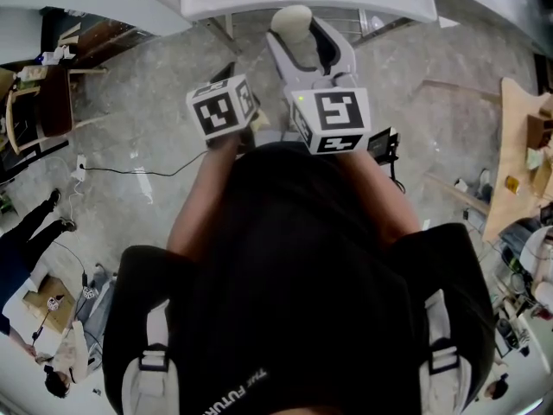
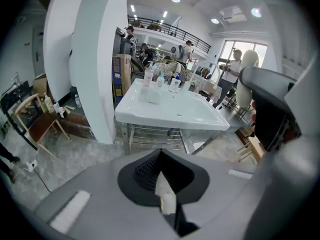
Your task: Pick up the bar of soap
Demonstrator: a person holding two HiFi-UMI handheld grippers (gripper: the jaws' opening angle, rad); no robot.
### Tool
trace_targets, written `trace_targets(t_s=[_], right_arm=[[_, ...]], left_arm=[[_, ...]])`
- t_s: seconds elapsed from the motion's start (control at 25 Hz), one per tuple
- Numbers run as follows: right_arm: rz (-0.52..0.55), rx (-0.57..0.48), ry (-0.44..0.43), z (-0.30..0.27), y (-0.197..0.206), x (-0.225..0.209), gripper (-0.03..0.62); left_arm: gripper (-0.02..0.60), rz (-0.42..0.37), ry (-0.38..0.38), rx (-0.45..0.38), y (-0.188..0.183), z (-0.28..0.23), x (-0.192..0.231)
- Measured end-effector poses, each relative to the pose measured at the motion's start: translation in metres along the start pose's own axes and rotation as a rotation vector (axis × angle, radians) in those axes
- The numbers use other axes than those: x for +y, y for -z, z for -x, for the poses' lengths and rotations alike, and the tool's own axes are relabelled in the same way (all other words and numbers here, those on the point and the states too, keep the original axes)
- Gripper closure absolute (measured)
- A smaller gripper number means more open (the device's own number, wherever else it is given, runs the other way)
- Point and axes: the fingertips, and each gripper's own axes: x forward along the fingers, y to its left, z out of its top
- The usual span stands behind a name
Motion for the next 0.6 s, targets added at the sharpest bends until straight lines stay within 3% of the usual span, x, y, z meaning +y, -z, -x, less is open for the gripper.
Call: trace_targets(t_s=[0.6], right_arm=[[-0.038, 0.010, -0.008, 0.0014, 0.0028, -0.0099, 0.322]], left_arm=[[0.584, -0.009, -0.018, -0.020, -0.0090, 0.0034, -0.0080]])
